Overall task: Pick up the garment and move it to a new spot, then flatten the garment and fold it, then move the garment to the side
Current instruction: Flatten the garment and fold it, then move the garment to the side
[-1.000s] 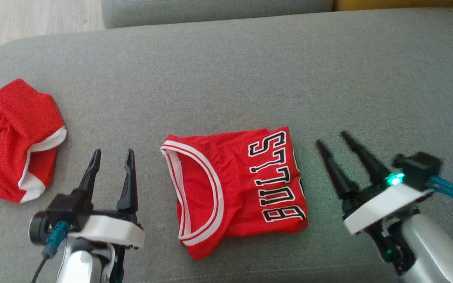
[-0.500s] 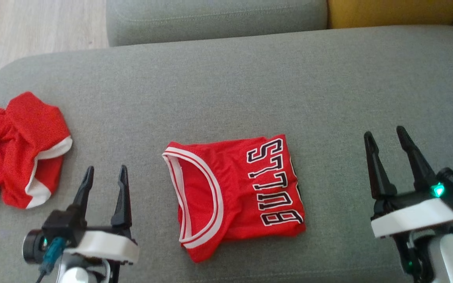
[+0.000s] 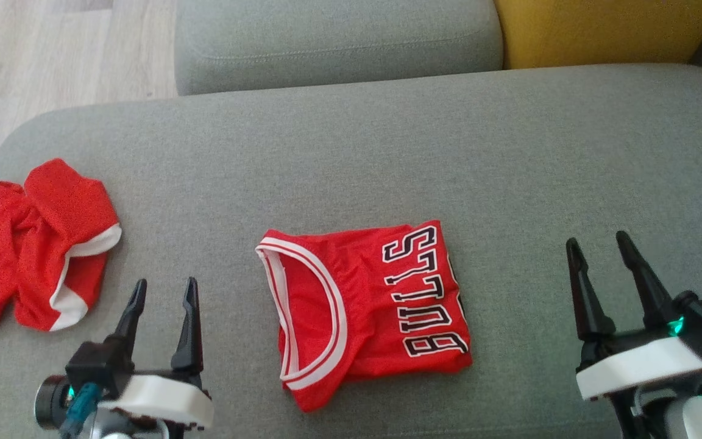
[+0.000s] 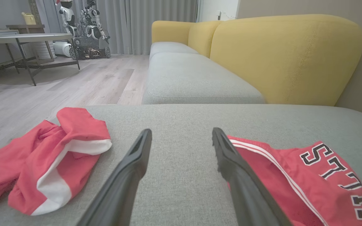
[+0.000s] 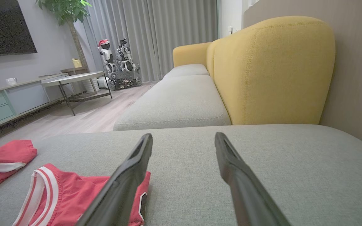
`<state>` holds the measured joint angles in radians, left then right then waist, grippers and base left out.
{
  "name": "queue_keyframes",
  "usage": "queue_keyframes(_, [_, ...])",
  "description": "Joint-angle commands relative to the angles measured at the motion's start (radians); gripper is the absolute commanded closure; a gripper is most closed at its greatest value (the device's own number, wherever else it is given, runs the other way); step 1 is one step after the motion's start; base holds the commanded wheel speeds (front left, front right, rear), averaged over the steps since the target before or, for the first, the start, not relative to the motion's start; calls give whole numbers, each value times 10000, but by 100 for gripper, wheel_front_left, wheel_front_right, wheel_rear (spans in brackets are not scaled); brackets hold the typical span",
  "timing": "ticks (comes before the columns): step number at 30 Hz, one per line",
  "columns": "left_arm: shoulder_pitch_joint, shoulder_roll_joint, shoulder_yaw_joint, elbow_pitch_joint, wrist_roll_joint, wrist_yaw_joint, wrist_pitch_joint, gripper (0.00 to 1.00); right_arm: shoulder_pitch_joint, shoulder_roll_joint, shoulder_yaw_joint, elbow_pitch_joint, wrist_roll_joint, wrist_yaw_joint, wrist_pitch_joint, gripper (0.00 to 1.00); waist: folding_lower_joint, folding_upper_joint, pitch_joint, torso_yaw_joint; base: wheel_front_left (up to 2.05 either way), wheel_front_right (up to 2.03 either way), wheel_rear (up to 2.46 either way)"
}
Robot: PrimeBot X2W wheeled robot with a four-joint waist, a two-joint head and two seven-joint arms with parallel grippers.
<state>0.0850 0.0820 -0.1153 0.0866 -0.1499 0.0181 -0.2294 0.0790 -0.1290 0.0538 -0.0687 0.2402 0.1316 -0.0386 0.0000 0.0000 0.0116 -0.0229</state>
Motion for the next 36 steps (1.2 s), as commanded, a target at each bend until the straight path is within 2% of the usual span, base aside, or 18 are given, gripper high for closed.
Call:
queue_keyframes(1, [-147, 150, 307, -370, -40, 70, 8, 0, -158, -25, 161, -394, -85, -9, 75, 0, 0, 0, -46, 10, 0, 0, 0])
queue_keyframes(25, [-6, 298, 122, -530, -188, 171, 160, 0, 90, 163, 48, -505, -188, -9, 264, 0, 0, 0, -182, 16, 0, 0, 0])
queue_keyframes(36, [-238, 300, -51, -522, -160, 257, 94, 0, 34, 91, -29, -217, -143, -9, 300, 0, 0, 0, -90, 297, 0, 0, 0])
